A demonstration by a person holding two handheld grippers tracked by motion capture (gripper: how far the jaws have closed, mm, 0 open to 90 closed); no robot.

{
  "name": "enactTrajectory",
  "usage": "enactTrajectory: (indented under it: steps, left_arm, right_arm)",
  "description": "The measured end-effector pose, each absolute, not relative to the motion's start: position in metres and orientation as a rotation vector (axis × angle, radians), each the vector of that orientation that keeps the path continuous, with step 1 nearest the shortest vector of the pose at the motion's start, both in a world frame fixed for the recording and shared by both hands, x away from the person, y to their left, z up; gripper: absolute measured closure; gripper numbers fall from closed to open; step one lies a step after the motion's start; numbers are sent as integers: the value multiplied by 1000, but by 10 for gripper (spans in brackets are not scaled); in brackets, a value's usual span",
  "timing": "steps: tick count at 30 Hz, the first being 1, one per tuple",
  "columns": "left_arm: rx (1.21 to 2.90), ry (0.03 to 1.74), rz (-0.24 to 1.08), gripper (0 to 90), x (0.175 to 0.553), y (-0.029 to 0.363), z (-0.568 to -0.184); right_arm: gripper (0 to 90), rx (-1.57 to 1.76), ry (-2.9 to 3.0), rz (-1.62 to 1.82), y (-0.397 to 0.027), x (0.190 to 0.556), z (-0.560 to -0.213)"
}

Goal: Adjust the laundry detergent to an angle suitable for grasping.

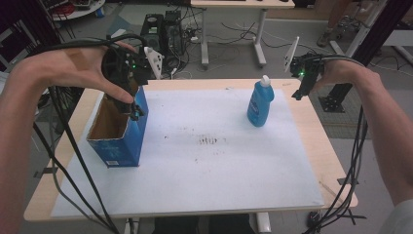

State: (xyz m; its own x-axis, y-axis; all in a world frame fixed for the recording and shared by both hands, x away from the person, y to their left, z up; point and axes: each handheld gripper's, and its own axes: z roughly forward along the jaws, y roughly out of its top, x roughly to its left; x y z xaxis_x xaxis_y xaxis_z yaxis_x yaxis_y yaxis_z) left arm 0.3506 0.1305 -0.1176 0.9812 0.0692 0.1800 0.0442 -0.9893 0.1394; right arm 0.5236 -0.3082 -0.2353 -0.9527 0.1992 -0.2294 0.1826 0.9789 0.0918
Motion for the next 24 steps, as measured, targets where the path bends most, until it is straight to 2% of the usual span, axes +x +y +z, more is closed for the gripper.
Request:
enactTrajectory:
  steps: [24]
  left_arm:
    - [3005,110,270,133,354,134,-125]
  right_arm:
    - [132,294,2863,92,-306,523,-238]
